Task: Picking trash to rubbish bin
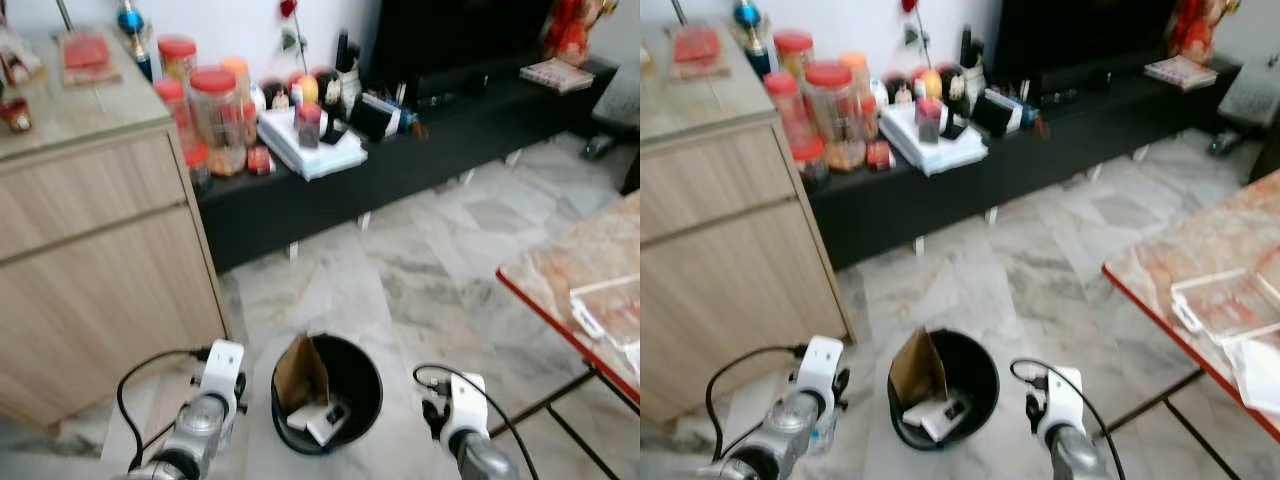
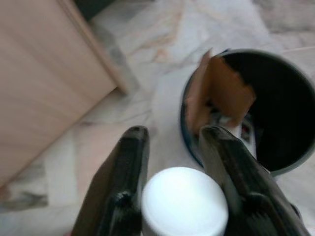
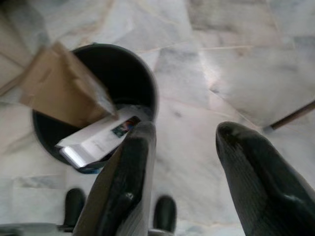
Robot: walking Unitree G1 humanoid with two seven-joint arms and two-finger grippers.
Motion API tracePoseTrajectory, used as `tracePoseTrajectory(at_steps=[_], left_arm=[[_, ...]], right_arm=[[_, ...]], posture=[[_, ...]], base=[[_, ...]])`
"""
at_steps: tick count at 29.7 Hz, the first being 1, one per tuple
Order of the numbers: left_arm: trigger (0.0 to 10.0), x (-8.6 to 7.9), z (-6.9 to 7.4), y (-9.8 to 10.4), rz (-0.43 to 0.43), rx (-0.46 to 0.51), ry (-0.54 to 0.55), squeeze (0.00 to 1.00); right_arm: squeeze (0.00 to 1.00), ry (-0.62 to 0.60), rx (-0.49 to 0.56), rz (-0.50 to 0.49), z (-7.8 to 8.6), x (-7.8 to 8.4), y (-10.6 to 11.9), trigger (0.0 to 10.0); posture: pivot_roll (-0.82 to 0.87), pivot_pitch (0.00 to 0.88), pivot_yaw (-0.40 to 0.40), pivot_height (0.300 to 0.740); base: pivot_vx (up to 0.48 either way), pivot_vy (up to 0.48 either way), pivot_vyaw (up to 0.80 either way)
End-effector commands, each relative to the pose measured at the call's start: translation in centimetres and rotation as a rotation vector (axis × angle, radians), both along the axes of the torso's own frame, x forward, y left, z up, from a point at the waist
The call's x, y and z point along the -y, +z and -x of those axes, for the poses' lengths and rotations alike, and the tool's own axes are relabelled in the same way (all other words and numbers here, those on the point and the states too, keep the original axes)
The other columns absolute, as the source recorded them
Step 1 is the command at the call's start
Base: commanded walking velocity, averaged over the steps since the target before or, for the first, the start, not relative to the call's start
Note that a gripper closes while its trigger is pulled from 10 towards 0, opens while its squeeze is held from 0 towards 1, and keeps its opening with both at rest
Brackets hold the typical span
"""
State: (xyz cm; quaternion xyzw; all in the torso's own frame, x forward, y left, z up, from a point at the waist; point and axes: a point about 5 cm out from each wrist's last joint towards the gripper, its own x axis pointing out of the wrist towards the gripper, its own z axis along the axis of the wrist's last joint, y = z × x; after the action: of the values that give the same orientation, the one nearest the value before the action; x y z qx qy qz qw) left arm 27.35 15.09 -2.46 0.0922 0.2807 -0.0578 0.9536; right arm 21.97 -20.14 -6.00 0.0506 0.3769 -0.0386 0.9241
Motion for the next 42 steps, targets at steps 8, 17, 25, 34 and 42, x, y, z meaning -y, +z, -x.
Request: tracePoseTrajectory(at_steps=[8,17,25,34,42], left_arm=[[10.0,0.4,-0.4,0.4,0.002,0.014,-0.021,0.00],[10.0,0.6,-0.6,0.5,0.002,0.022,-0.024,0.00],[10.0,0.6,-0.7,0.6,0.003,0.025,-0.022,0.00],[10.0,0.7,-0.7,0.6,0.005,0.029,-0.031,0.00],[10.0,1.7,-1.5,1.5,0.049,0.070,-0.074,0.00]], right_arm=[[0.00,-0.010,0.011,0.010,-0.2,0.4,0.2,10.0],[0.00,-0.001,0.014,0.011,-0.3,0.6,0.3,10.0],[0.00,0.005,0.018,0.006,-0.4,0.6,0.4,10.0],[0.00,0.011,0.017,0.001,-0.4,0.5,0.4,10.0],[0.00,0.062,0.052,0.027,-1.1,1.2,1.1,10.0]], posture=[[0.16,0.090,-0.076,0.740],[0.16,0.092,-0.075,0.740],[0.16,0.103,-0.079,0.740],[0.16,0.103,-0.079,0.740],[0.15,0.100,-0.081,0.740]], base=[[0.289,0.000,0.00],[0.289,0.000,0.00],[0.289,0.000,0.00],[0.286,0.000,0.00],[0.000,0.000,0.00]])
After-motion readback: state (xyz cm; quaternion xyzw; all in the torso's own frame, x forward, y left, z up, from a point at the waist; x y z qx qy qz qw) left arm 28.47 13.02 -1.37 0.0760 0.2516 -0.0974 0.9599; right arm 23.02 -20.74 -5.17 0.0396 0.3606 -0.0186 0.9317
